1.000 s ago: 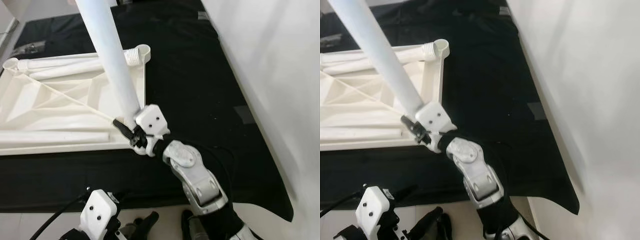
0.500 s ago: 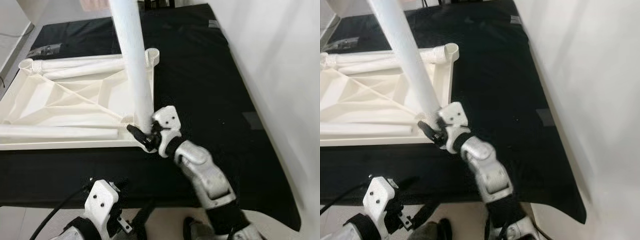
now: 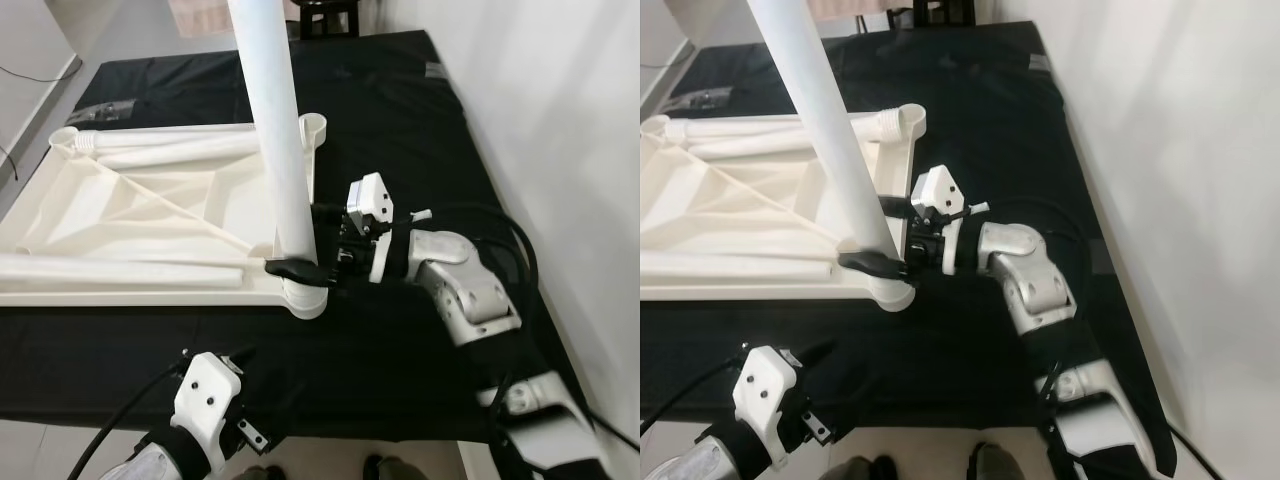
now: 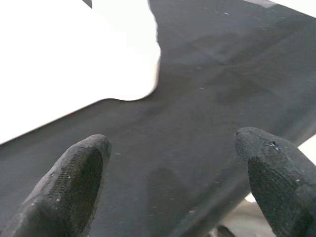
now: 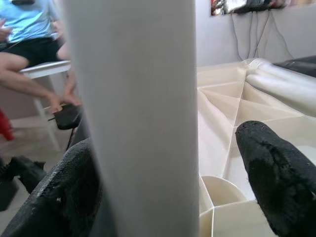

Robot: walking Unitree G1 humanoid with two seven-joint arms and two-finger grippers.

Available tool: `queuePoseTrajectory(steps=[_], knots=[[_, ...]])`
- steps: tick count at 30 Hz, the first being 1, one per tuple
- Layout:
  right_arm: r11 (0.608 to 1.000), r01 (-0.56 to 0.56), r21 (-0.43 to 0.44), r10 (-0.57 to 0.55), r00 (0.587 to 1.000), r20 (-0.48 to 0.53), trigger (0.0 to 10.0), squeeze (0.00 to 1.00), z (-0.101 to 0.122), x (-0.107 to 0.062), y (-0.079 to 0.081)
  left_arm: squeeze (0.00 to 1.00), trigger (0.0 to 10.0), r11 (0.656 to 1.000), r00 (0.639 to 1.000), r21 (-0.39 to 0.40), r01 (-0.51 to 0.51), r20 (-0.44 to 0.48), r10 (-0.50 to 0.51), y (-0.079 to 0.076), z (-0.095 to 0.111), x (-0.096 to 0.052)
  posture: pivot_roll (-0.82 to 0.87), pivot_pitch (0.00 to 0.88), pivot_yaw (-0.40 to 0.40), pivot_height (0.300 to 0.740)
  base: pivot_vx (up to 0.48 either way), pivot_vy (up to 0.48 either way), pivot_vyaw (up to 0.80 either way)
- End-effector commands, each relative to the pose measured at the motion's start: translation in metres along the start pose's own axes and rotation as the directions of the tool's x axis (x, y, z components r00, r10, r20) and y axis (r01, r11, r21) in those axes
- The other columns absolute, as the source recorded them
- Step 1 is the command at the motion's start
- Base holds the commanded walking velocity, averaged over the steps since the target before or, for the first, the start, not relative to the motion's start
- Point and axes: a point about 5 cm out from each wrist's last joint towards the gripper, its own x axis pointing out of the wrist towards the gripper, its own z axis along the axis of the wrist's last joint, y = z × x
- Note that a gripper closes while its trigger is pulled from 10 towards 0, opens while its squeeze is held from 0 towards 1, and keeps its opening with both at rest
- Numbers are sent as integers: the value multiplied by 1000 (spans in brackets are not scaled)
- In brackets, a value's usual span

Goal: Building children table

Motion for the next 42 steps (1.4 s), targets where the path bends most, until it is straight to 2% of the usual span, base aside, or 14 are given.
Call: queuePoseTrajectory(steps=[1, 2, 4, 8, 16, 23, 25, 26, 27, 34, 35, 37, 38, 42], knots=[[999, -32, 15, 32, 999, 11, 10000, 0, -1, 7, -2, 0, 10000, 999, 999, 11, -45, -14, 46, 3, -5, -1, 58, 108, 6, 740, 0, 0, 0], [999, -41, 23, 41, 999, 15, 941, 0, 0, 8, -7, 0, 10000, 996, 996, 16, -90, -4, 90, 6, -5, -1, 66, 104, 1, 740, 0, 0, 0], [998, -48, 27, 48, 999, 9, 0, 0, -1, 9, -9, 0, 10000, 992, 992, 18, -124, 4, 124, 9, -5, -2, 68, 103, 0, 740, 0, 0, 0], [998, -27, 57, 30, 999, -39, 0, 0, -14, 2, -13, 0, 10000, 959, 961, 62, -277, 18, 277, 19, -5, -8, 73, 91, -7, 740, 0, 0, 0], [996, 5, 94, 1, 997, -71, 0, 0, -34, -18, -11, 0, 10000, 947, 948, 36, -318, 17, 318, 24, -8, -11, 52, 85, 2, 740, 0, 0, 0], [959, 240, 149, -202, 952, -232, 0, 0, -71, -34, 5, 0, 10000, 896, 906, 130, -424, 73, 418, 34, -5, -14, 29, 92, -7, 740, 0, 0, 0], [754, 643, 137, -575, 746, -336, 0, 0, -94, -27, 51, 0, 10000, 907, 907, 56, -417, 95, 411, 36, -7, -18, 11, 112, 20, 740, 0, 0, 0], [754, 643, 137, -575, 746, -336, 0, 0, -94, -27, 51, 0, 10000, 907, 907, 56, -417, 95, 411, 36, -7, -18, 11, 112, 20, 740, 0, 0, 0], [694, 712, 105, -642, 679, -355, 0, 0, -96, -28, 68, 0, 10000, 911, 909, 42, -410, 91, 406, 36, -8, -19, 11, 112, 20, 740, 0, 0, 0], [718, 693, 63, -643, 695, -321, 0, 0, -94, -22, 47, 0, 10000, 962, 969, -123, -245, 10, 248, 20, -22, -7, 4, 84, 34, 740, 0, 0, 0], [717, 694, 64, -642, 694, -326, 8902, 0, -94, -21, 47, 0, 10000, 964, 971, -128, -234, 13, 237, 20, -23, -5, 5, 83, 33, 740, 0, 0, 0], [725, 682, 100, -626, 712, -319, 10000, 0, -94, -19, 47, 0, 10000, 965, 974, -136, -224, 12, 228, 20, -24, -4, 7, 80, 37, 740, 0, 0, 0], [724, 678, 128, -619, 720, -313, 10000, 914, -90, -18, 49, 0, 10000, 966, 976, -146, -214, 13, 219, 20, -25, -3, 7, 78, 36, 740, 0, 0, 0], [824, 523, 216, -498, 852, -164, 10000, 1000, -68, -13, 47, 0, 10000, 969, 985, -190, -160, 32, 169, 19, -26, 3, 15, 68, 39, 740, 0, 0, 0]])
